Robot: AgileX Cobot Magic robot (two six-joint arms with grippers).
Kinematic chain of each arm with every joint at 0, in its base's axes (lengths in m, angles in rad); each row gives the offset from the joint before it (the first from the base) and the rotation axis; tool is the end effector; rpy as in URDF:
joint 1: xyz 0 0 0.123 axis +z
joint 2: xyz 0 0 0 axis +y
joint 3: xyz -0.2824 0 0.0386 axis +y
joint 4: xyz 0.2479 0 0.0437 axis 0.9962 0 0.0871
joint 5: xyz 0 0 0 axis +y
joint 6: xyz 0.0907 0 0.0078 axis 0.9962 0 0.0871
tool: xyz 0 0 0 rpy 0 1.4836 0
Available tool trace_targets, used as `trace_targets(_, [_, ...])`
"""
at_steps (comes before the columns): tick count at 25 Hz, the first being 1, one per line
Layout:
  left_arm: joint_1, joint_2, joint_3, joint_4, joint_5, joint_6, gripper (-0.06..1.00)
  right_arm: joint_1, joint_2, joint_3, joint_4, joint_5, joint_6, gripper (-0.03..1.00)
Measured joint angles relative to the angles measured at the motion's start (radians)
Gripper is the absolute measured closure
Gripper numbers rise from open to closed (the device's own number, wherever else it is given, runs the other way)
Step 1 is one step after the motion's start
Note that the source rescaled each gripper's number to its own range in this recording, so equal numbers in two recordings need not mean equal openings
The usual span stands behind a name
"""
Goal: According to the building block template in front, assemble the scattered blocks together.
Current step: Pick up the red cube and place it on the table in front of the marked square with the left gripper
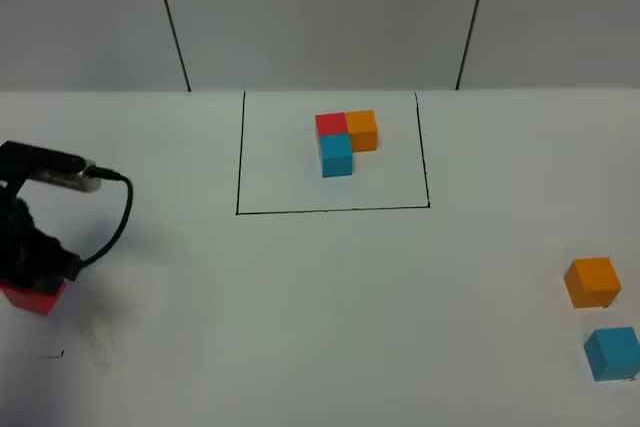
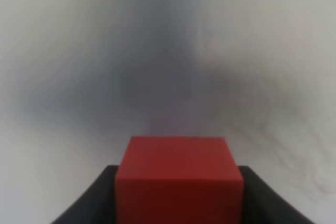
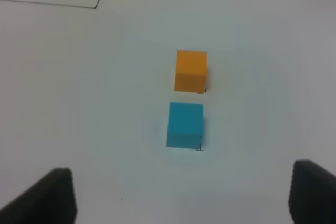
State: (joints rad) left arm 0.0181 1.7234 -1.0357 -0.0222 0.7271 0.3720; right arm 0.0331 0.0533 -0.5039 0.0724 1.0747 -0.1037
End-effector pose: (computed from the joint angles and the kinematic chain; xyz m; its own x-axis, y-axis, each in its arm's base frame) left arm 0.3221 0.0045 0.1843 -0.9148 0.3314 -0.2308 0.3240 0.9434 0.0704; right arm 0.0020 0.0059 0.2774 -0.5030 -0.0857 -0.8600 -0.1228 0.9921 -0.0270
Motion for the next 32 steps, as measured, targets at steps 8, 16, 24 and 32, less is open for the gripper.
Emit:
trace_targets(8, [-0.196,0.000,-0.160,-0.015,0.092,0.402,0.94,0.000,0.000,0.000,0.000,0.000,-0.001,0.23])
trace_targets(16, [-0.399,0.000,-0.165,-0.022,0.050,0.648,0.94,0.000,0.000,0.000,0.000,0.000,-0.001,0.23])
trace_targets(24, [-0.504,0.063,-0.195,-0.140,0.041,0.656,0.94,0.000,0.000,0.000,0.000,0.000,0.000,0.23])
trace_targets(32, [-0.556,0.188,-0.318,-0.183,0.147,0.666,0.94,0.000,0.000,0.000,0.000,0.000,-0.001,0.23])
